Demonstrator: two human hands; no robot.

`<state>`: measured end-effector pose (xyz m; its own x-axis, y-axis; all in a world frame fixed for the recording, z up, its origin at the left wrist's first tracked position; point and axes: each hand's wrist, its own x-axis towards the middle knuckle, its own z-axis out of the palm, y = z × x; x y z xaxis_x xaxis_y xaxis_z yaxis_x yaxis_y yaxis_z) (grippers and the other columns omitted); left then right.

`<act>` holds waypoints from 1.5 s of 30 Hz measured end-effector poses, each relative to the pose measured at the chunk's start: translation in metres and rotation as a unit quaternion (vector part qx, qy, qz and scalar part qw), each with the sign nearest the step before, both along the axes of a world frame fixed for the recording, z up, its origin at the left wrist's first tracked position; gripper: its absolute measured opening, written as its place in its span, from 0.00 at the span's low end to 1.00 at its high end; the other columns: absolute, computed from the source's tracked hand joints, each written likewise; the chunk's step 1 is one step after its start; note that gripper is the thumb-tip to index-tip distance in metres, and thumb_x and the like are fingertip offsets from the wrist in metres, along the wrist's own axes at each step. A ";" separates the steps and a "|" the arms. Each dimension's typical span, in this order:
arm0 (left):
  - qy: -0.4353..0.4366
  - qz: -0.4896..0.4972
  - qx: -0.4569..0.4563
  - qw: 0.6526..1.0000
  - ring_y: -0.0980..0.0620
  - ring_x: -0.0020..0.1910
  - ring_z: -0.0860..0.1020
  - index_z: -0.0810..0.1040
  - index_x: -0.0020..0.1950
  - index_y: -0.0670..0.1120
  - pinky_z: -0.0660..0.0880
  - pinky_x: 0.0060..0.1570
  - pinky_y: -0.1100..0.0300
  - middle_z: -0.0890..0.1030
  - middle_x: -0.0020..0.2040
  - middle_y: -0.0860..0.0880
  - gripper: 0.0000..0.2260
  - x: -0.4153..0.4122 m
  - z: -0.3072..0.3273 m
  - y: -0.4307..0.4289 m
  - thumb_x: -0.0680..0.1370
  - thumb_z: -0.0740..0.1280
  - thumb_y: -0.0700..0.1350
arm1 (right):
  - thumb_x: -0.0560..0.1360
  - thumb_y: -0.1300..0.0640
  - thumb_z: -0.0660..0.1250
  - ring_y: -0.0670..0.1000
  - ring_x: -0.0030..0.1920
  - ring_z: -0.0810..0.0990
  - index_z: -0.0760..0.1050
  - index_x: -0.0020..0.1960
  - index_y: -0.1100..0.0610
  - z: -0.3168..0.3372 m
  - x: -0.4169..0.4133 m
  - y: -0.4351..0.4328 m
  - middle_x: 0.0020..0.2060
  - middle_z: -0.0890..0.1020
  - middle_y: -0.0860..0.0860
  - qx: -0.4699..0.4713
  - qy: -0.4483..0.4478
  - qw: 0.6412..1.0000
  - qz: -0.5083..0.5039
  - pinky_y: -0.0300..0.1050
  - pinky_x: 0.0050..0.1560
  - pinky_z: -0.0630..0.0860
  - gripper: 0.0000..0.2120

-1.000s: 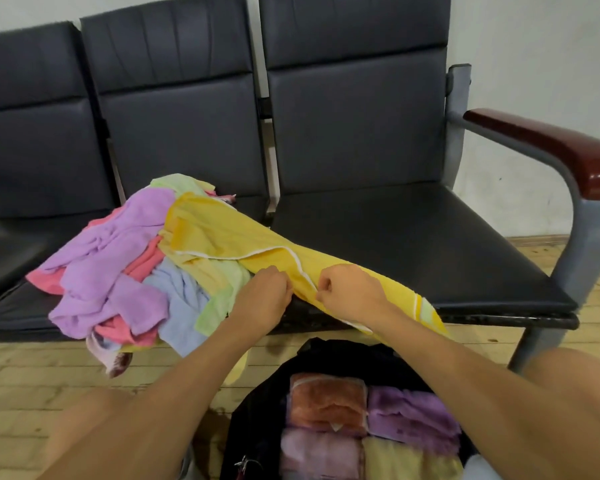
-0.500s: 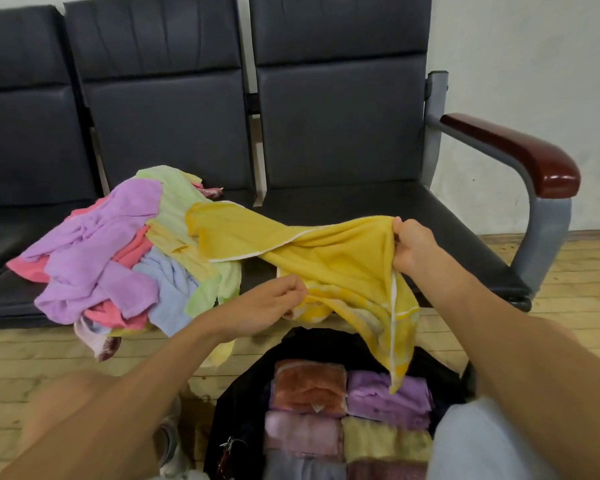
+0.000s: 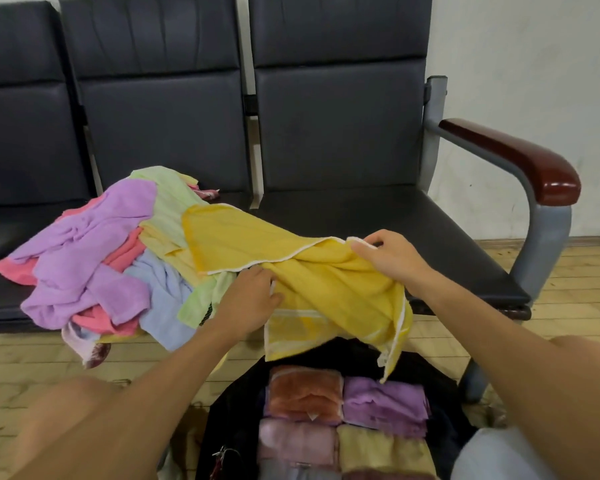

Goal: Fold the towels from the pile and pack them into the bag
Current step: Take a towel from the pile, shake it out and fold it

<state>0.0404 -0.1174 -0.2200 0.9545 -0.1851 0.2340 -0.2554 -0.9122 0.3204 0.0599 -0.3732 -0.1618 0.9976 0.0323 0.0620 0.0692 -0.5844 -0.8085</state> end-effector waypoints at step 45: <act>0.153 0.100 -0.293 0.939 0.53 0.38 0.68 0.69 0.52 0.43 0.65 0.37 0.58 0.70 0.42 0.49 0.07 -0.030 0.026 -0.025 0.81 0.58 0.46 | 0.73 0.56 0.73 0.58 0.55 0.79 0.71 0.67 0.58 -0.007 -0.007 -0.042 0.56 0.78 0.57 0.344 0.127 0.917 -0.156 0.60 0.60 0.76 0.25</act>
